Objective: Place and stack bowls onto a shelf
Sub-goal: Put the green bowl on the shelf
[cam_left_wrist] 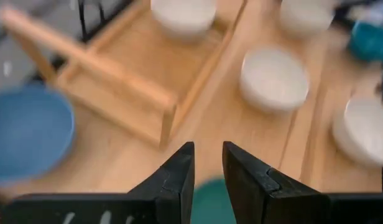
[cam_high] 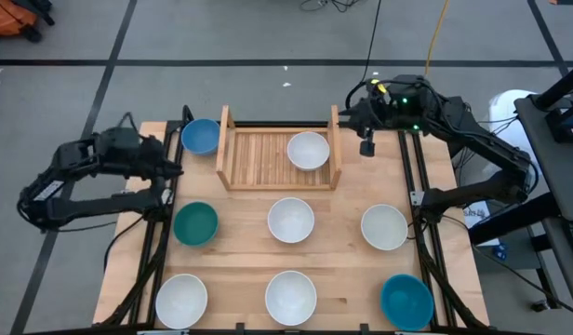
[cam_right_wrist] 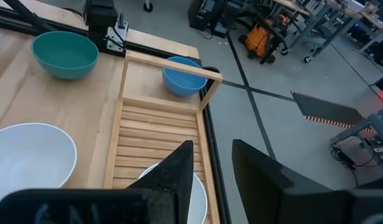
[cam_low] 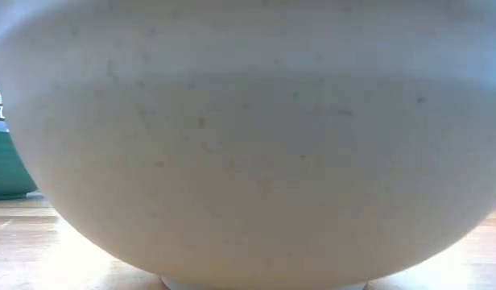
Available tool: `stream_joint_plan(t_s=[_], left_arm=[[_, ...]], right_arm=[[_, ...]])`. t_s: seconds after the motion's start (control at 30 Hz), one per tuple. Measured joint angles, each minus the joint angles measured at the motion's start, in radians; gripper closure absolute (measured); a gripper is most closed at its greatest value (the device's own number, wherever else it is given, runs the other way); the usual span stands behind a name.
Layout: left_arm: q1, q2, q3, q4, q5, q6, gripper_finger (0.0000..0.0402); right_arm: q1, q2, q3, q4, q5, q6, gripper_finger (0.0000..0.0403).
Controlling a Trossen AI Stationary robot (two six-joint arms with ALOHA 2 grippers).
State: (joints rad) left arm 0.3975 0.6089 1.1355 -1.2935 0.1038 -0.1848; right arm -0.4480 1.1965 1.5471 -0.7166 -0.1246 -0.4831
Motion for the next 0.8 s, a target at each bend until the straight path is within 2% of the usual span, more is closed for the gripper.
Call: stream_joint_plan(t_s=[0.27, 0.6, 0.8], left_arm=[[0.000, 0.091, -0.038, -0.186, 0.012, 0.052, 0.0314], [-0.026, 0.099, -0.245, -0.121, 0.082, 0.075, 0.0314], [-0.061, 0.091, -0.355, -0.078, 0.086, -0.002, 0.0314]], right_arm=[[0.000, -0.010, 0.000, 0.000, 0.000, 0.000, 0.0298], [0.000, -0.010, 0.000, 0.000, 0.001, 0.000, 0.0298], [0.000, -0.010, 0.000, 0.000, 0.001, 0.000, 0.0298]])
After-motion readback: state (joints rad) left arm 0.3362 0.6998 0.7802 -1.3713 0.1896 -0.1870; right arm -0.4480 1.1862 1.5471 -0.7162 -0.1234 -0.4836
